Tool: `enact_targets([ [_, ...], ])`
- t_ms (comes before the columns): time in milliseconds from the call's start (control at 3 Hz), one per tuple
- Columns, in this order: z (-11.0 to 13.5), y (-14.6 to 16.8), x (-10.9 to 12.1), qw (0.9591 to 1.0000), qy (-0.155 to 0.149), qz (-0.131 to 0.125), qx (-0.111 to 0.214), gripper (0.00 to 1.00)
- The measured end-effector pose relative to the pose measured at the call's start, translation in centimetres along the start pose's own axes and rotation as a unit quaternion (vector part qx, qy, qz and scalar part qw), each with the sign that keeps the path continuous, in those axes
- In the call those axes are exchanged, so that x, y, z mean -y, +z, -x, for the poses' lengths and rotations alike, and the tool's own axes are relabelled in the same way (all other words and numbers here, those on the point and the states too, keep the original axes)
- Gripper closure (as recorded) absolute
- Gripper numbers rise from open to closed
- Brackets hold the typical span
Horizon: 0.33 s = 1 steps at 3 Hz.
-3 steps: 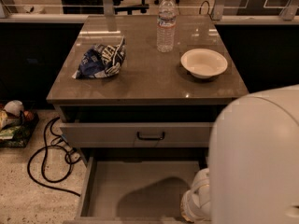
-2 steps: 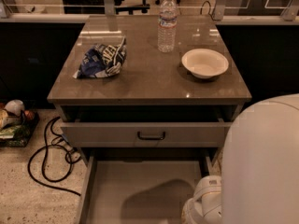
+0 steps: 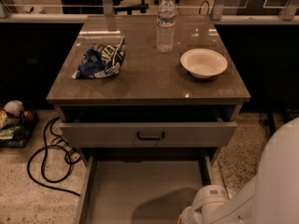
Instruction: Open middle drawer
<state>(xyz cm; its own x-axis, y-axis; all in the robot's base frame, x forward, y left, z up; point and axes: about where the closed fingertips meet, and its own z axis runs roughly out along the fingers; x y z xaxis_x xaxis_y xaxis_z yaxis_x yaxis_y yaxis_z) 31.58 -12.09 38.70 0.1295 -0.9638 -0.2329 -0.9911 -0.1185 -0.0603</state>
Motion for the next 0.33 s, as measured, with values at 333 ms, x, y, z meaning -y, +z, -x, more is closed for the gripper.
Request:
enact_targets([
  [333, -0.1, 0.0, -0.04, 1.0, 0.001, 0.0, -0.001, 0.61],
])
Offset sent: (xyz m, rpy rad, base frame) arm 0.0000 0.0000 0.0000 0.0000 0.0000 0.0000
